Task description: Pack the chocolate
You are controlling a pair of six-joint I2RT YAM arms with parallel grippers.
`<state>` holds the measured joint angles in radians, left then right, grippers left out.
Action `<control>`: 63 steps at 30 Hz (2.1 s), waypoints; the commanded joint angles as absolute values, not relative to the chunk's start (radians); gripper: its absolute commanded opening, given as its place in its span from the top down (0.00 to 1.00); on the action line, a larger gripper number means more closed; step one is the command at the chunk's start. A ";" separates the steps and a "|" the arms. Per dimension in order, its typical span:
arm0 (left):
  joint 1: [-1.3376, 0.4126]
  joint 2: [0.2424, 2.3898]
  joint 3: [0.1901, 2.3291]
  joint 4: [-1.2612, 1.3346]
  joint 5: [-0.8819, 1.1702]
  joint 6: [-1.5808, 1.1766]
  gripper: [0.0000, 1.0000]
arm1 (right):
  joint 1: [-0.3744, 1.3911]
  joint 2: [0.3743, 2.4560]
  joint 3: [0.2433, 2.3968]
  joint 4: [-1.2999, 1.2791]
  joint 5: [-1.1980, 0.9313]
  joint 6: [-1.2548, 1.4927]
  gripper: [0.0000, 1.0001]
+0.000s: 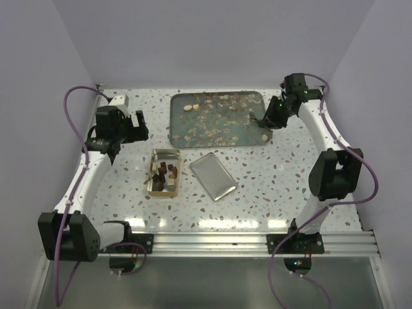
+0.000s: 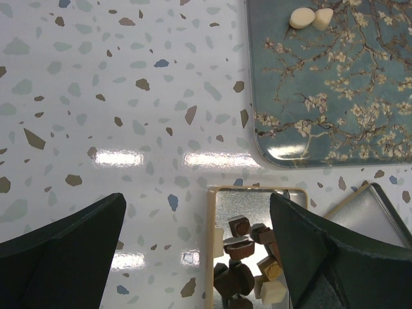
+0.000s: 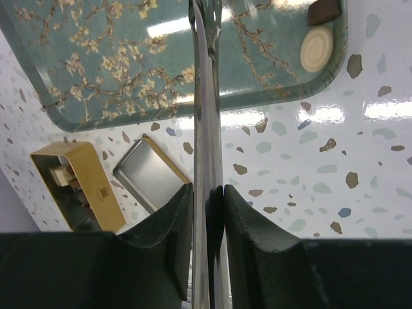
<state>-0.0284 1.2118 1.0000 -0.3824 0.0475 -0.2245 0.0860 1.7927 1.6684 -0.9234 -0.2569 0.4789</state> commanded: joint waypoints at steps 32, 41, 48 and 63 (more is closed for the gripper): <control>-0.021 1.206 1.008 -0.347 0.045 -0.221 0.00 | -0.245 1.612 1.448 -0.861 -0.351 0.359 0.73; -0.021 1.210 1.003 -0.342 0.048 -0.221 0.00 | -0.244 1.575 1.296 -0.838 -0.276 0.299 0.73; -0.021 1.219 1.002 -0.339 0.054 -0.224 0.00 | -0.245 1.580 1.207 -0.807 -0.258 0.284 0.73; -0.021 1.226 1.006 -0.344 0.037 -0.216 0.00 | -0.244 1.775 1.261 -0.732 -0.213 0.288 0.71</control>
